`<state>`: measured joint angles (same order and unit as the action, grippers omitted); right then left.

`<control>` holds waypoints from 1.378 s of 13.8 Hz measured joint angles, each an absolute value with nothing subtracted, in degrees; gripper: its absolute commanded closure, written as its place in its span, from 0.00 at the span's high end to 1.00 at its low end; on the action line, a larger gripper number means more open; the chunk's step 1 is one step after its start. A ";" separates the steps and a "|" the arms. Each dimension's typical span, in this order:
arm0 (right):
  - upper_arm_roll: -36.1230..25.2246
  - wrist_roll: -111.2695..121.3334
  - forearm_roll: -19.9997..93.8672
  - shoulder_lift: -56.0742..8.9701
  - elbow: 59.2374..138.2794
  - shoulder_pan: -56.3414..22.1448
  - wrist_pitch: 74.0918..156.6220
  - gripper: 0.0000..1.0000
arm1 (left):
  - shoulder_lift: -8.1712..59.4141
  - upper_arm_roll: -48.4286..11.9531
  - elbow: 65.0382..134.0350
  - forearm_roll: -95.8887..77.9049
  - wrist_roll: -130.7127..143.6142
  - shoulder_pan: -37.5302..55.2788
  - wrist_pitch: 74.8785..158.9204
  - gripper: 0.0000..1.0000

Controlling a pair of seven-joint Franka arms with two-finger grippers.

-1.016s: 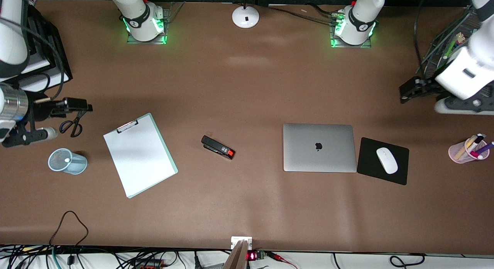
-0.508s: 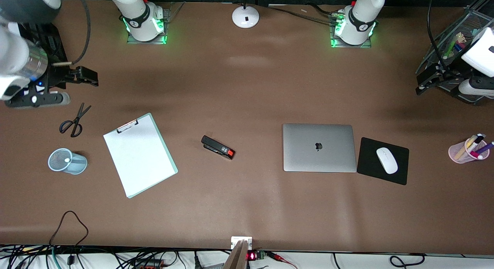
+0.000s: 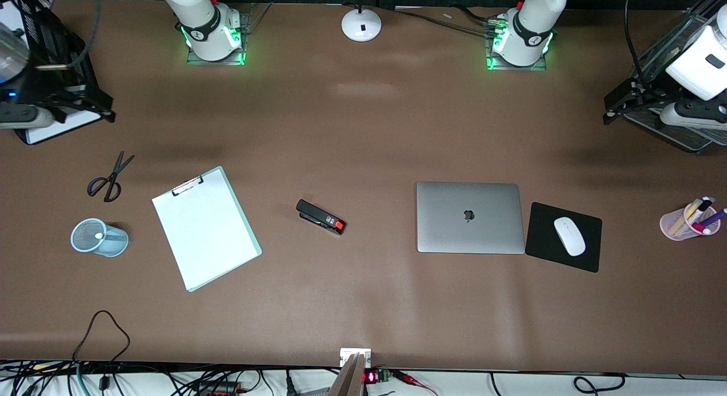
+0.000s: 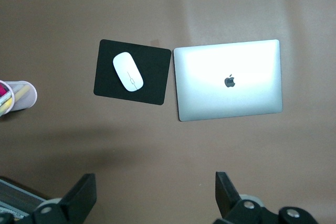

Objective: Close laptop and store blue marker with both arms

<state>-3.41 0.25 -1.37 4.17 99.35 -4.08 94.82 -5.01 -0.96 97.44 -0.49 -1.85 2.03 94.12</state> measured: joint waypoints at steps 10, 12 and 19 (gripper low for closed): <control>-6.04 0.23 -1.37 2.60 94.95 -3.80 93.28 1.00 | -3.85 -0.47 96.91 -0.08 -1.84 0.80 94.01 1.00; -5.92 0.24 -1.33 2.45 94.95 -3.96 92.47 1.00 | -3.67 -0.51 96.82 -0.08 -1.84 0.74 93.68 1.00; -4.59 0.24 -1.26 2.69 94.46 -6.43 91.63 1.00 | -0.03 -0.95 93.53 -0.08 -1.84 1.03 93.66 1.00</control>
